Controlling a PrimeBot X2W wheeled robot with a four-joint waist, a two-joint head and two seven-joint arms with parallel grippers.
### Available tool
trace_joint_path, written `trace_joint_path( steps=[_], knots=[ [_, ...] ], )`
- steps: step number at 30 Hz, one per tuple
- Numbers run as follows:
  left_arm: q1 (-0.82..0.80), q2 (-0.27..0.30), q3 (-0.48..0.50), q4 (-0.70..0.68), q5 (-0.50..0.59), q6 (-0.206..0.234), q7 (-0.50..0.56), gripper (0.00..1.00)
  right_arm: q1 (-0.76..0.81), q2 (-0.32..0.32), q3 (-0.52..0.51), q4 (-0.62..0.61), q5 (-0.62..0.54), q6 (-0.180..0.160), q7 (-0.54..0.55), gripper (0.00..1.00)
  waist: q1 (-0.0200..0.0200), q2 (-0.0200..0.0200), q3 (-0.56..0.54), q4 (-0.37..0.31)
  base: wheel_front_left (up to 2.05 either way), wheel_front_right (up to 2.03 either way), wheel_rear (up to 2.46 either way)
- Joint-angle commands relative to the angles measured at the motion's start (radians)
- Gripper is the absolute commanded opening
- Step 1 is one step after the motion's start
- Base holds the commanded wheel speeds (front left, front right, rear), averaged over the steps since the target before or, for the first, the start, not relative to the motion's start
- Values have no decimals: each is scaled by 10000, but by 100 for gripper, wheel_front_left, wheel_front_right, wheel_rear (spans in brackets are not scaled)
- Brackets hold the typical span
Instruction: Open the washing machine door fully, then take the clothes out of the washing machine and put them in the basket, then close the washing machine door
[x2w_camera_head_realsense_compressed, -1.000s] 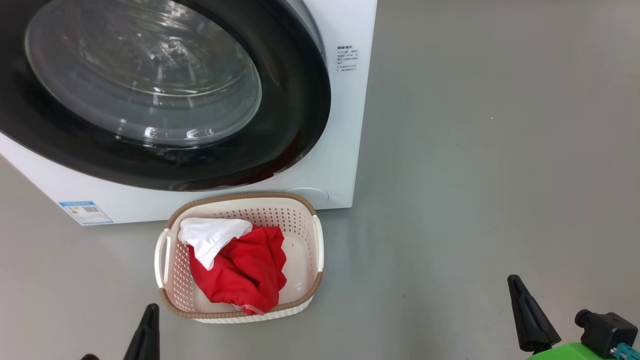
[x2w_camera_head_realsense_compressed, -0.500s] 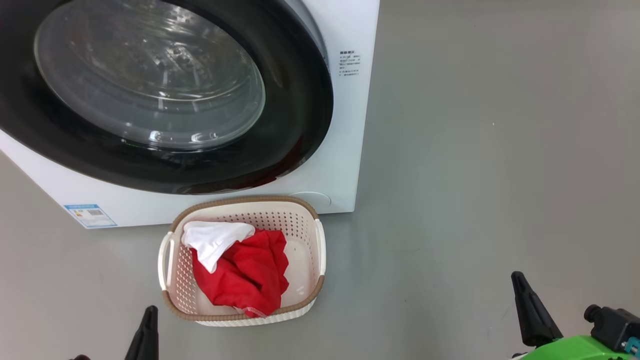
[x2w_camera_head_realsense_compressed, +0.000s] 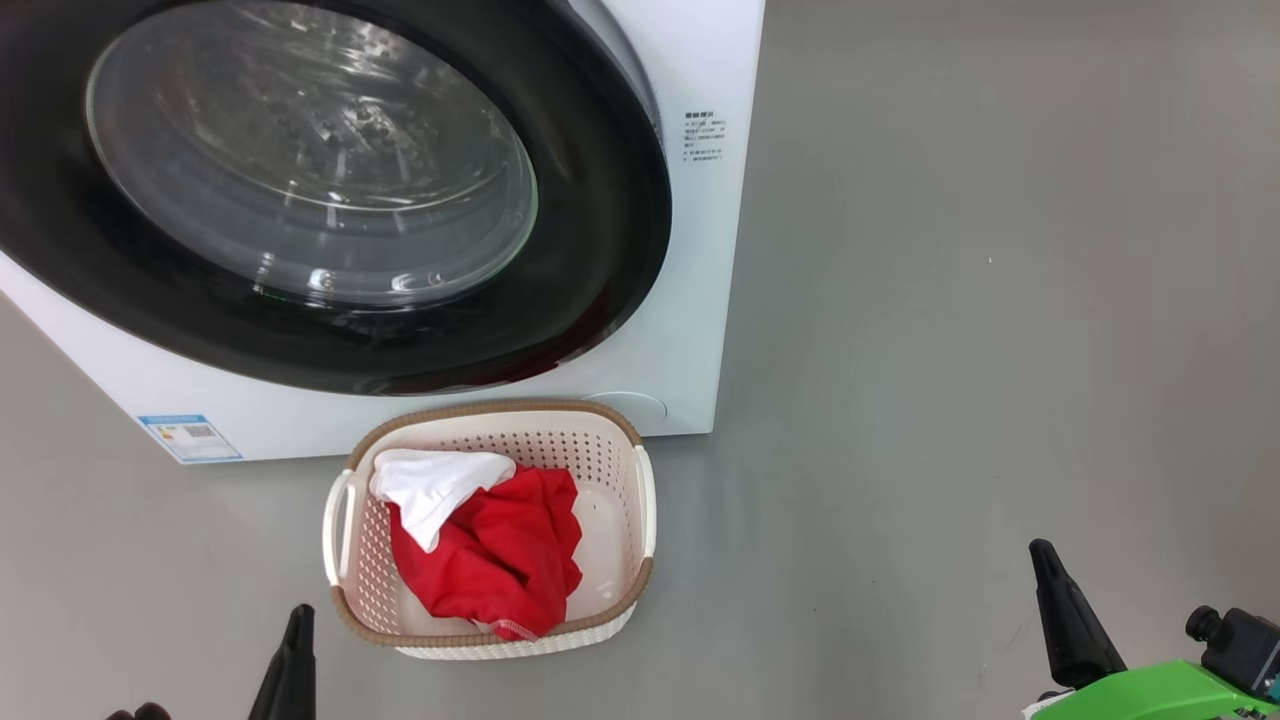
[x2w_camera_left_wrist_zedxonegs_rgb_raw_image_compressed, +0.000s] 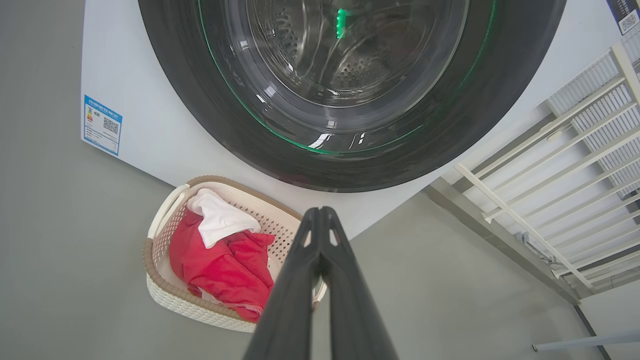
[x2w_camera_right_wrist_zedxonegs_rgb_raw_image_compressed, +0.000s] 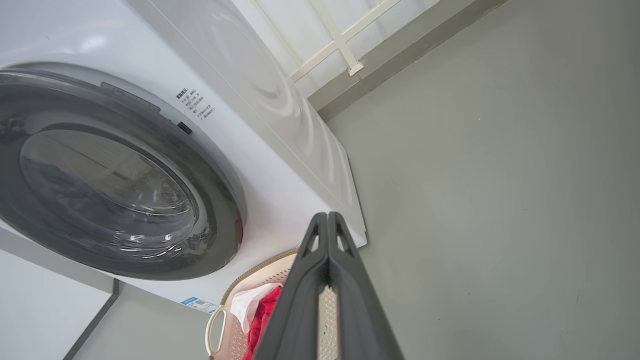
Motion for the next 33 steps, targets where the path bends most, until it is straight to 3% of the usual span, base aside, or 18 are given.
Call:
trace_joint_path(
  steps=[1,33],
  knots=[
    [-421,149,134,-180,-367,-25,66,0,-488,-175,-16,-197,357,-4,70,0,-1,0,-27,12,0,0,0],
    [-885,87,244,58,-3687,-44,916,0,-995,-215,-175,-87,3596,-7,936,0,-1,0,-372,151,0,0,0]
  ],
)
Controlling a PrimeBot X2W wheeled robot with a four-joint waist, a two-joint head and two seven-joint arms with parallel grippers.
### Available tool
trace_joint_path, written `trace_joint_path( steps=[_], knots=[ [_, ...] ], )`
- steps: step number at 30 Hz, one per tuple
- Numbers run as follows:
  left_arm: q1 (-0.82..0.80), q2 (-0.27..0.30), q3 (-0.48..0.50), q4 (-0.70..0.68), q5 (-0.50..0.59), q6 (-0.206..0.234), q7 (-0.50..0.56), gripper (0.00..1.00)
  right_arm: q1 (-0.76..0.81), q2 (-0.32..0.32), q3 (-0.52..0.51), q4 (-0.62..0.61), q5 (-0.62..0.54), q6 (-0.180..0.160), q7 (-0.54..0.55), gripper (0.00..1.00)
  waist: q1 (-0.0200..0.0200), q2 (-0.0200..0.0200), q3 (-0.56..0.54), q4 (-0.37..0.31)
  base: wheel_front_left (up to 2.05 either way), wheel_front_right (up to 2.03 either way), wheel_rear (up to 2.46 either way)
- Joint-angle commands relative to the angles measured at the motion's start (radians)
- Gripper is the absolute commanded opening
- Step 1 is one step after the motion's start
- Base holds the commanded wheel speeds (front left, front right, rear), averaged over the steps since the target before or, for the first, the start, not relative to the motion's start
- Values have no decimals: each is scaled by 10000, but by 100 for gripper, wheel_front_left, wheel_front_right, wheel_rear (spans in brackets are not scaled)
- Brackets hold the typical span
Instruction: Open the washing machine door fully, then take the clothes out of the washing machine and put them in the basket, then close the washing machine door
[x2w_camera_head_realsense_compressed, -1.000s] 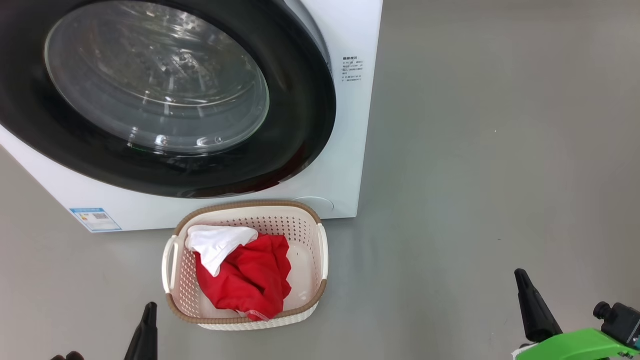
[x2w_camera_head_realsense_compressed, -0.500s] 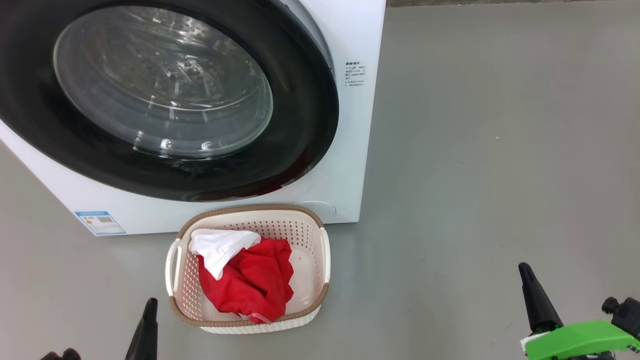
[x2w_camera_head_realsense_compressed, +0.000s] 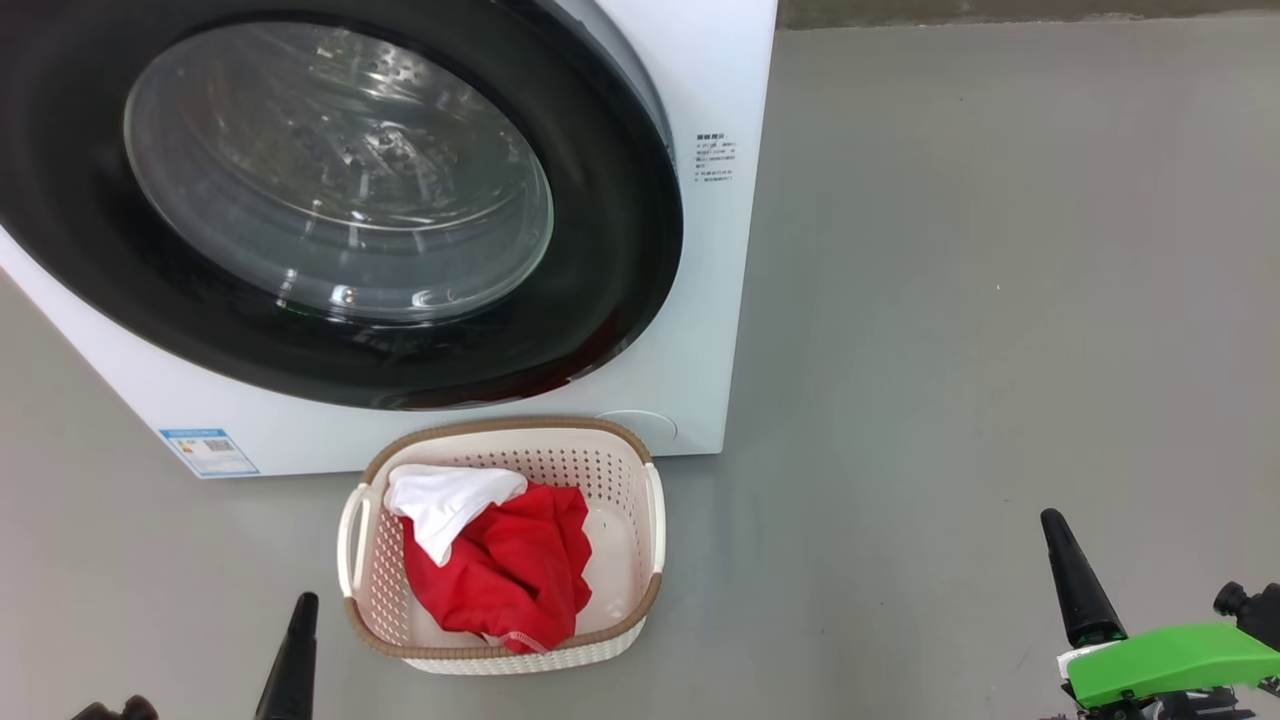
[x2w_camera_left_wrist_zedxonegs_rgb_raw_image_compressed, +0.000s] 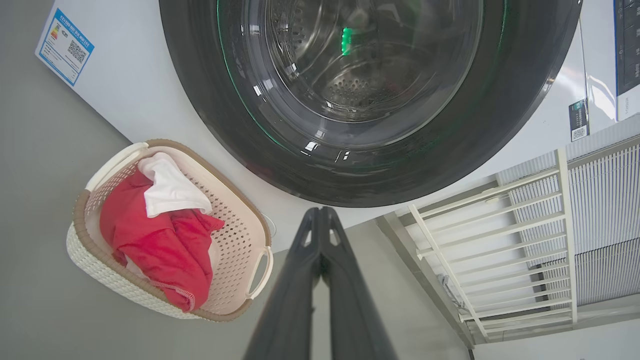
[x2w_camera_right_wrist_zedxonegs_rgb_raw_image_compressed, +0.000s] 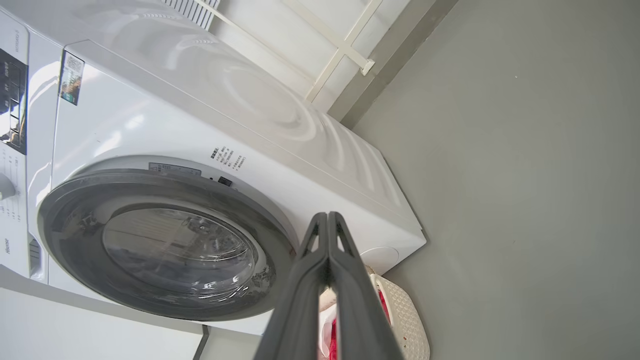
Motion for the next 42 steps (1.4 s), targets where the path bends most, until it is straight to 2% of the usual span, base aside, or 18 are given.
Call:
trace_joint_path(
  steps=[1,42],
  knots=[
    [-502,94,241,-185,-314,-44,80,0,-421,-189,83,-216,365,-7,77,0,-1,0,-20,9,0,0,0],
    [-1126,-50,474,143,-4631,-68,1276,0,-1102,-172,-226,-64,4568,-11,1302,0,-1,0,-478,193,0,0,0]
  ],
)
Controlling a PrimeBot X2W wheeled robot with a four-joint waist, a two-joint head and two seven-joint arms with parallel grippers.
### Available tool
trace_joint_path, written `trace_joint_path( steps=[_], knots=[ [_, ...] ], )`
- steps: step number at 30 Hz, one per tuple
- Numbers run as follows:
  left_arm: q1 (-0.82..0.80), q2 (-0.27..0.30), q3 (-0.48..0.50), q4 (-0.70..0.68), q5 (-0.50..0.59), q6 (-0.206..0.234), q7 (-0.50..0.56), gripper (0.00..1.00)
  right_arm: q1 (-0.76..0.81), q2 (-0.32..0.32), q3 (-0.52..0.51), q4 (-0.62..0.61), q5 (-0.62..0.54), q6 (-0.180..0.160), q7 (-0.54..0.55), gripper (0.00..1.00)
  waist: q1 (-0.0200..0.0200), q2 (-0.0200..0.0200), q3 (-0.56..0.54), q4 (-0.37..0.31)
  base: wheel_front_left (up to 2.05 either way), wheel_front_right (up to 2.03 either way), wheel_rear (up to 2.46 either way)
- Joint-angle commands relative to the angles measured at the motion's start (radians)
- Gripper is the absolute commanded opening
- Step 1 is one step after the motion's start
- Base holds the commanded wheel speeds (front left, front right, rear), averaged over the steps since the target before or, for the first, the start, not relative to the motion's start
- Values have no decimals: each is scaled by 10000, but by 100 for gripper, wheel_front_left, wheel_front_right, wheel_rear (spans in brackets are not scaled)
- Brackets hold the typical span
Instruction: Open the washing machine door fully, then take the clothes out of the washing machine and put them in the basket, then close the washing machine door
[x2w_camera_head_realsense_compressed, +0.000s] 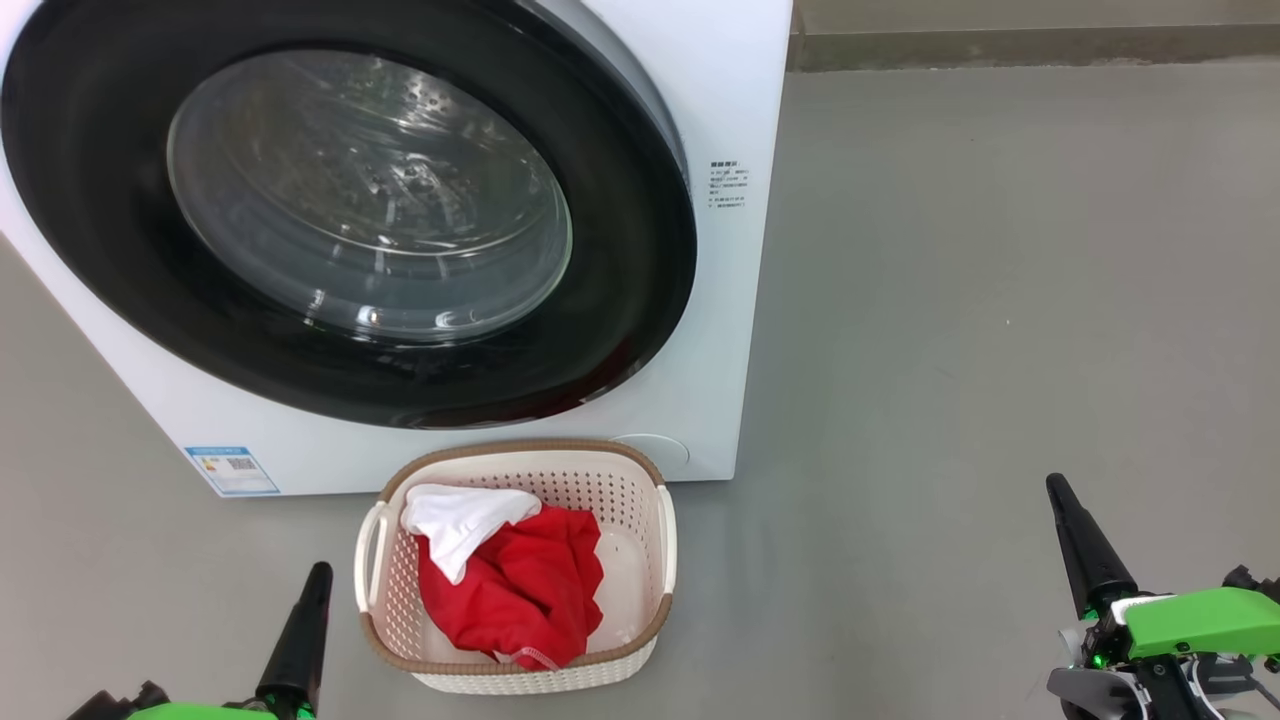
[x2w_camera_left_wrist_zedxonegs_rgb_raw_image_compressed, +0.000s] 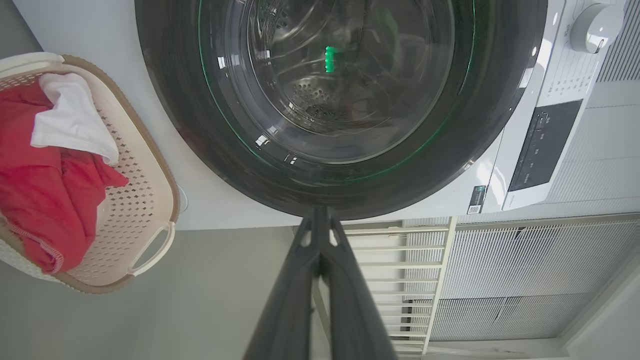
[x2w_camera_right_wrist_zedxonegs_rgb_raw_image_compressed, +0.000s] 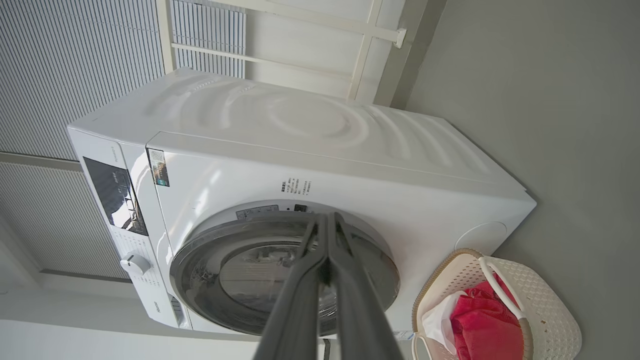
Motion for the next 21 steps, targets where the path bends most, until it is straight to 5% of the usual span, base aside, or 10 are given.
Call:
trace_joint_path(
  steps=[1,21],
  knots=[
    [-509,84,368,-189,-381,-69,118,0,-491,-163,128,-231,386,-7,105,0,-1,-1,-25,11,0,0,0],
    [-567,29,448,-158,-699,-71,269,0,-555,-112,31,-213,687,-7,266,0,-1,-1,-65,27,0,0,0]
  ],
)
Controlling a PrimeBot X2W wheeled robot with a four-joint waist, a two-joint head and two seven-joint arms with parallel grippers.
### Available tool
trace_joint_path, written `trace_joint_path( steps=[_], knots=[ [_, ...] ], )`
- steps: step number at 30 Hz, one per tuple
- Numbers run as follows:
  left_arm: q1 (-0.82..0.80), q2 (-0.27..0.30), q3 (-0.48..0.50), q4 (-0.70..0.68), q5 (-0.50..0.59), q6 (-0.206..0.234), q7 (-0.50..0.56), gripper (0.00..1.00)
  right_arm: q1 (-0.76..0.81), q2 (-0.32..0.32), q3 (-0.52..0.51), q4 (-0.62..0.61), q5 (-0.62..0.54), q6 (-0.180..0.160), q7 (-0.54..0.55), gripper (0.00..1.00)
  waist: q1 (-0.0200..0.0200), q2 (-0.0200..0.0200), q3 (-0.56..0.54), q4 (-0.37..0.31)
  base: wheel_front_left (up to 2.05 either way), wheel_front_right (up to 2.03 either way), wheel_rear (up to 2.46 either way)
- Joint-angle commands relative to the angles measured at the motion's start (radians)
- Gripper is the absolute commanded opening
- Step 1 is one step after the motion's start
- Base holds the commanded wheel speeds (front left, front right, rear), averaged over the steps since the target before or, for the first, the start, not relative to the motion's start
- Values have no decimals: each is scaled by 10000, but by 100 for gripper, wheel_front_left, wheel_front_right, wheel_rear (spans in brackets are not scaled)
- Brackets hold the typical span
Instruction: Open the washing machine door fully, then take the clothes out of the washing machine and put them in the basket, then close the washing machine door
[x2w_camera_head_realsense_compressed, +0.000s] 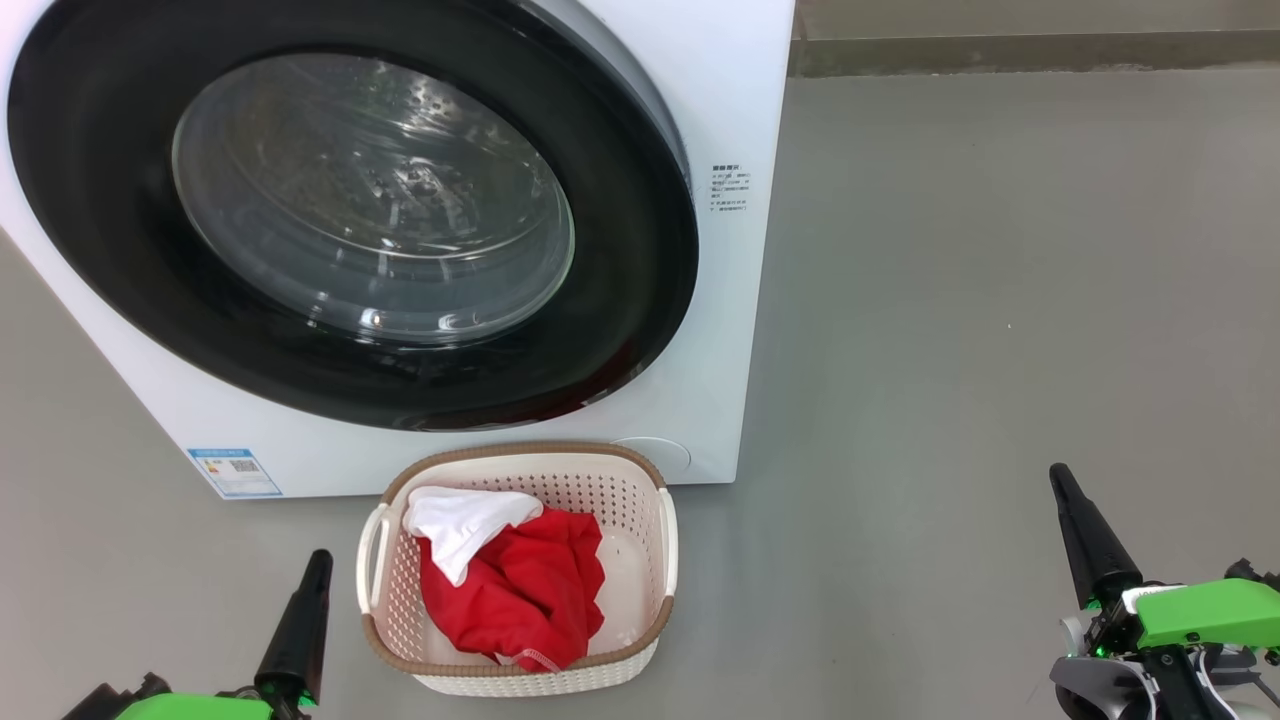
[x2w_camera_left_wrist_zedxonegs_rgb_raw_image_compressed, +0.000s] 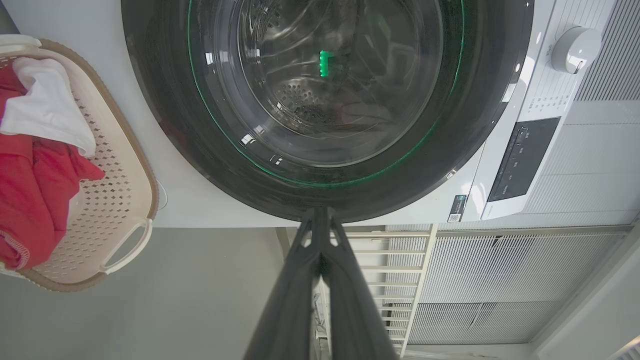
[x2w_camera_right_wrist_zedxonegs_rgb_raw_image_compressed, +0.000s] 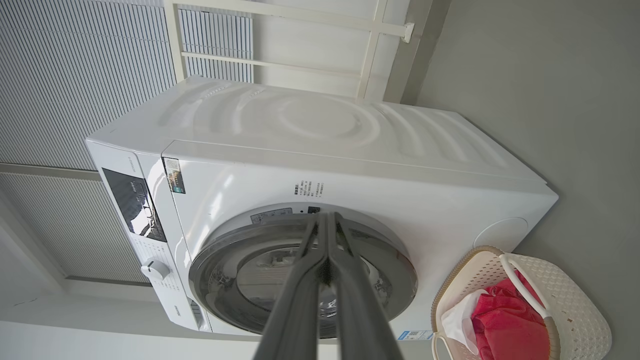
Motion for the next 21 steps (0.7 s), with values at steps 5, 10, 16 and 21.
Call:
trace_joint_path(
  steps=[5,10,16,21],
  knots=[
    [-381,127,359,-207,16,-69,73,0,-404,-105,121,-248,31,-7,68,0,0,0,0,0,0,0,0],
    [-383,117,374,-206,28,-69,85,0,-406,-93,103,-247,17,-7,82,0,0,0,0,0,0,0,0],
    [-384,105,390,-206,42,-69,99,0,-407,-79,84,-246,0,-7,97,0,0,0,0,0,0,0,0],
    [-385,95,404,-205,53,-69,109,0,-409,-68,69,-245,-12,-7,110,0,0,0,0,0,0,0,0]
  ],
)
